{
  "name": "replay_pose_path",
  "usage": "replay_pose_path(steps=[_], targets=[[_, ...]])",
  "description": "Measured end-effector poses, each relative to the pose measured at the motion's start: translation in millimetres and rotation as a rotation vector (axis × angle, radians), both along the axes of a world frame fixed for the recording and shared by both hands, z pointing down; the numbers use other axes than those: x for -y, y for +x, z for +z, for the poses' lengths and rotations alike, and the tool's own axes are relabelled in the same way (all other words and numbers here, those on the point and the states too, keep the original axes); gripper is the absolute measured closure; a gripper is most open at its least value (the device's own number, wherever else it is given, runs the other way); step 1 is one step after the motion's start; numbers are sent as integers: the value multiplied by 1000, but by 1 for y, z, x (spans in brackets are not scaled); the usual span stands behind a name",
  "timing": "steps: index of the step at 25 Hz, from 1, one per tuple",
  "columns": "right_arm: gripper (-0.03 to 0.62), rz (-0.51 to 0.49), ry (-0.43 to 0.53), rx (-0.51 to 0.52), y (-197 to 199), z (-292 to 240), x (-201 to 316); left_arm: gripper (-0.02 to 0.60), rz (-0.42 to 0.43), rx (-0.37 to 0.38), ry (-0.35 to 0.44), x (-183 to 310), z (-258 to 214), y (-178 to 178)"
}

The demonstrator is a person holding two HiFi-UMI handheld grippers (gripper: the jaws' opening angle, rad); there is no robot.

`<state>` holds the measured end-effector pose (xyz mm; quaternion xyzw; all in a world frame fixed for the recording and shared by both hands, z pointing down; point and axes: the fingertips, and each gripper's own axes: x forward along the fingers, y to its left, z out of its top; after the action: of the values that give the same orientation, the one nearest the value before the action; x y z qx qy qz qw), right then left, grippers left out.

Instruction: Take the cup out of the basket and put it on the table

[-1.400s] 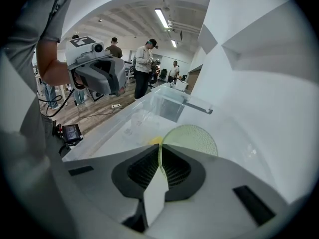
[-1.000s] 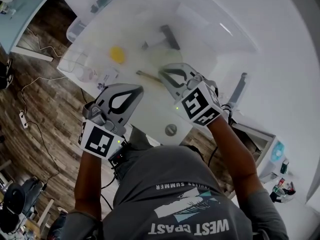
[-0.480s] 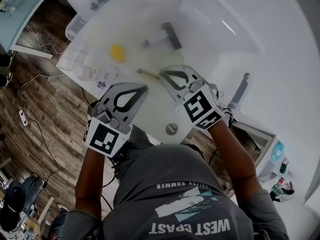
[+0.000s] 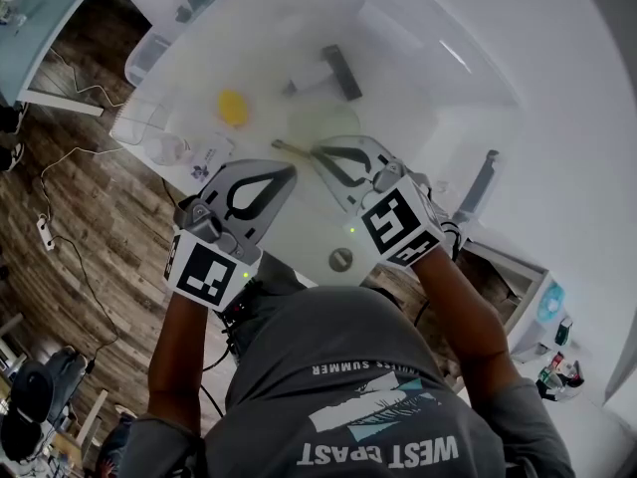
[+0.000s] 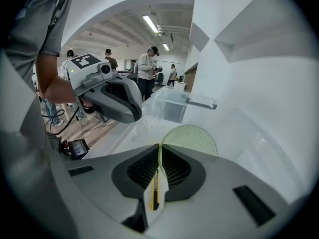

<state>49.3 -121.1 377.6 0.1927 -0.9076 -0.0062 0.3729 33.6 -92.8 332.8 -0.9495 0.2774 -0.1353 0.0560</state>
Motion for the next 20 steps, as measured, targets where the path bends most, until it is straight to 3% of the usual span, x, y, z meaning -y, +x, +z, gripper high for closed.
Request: replay_pose_path(steps=[20], targets=[[565, 1, -30, 36, -5, -4, -13, 572, -24, 29, 27, 8, 2, -11]])
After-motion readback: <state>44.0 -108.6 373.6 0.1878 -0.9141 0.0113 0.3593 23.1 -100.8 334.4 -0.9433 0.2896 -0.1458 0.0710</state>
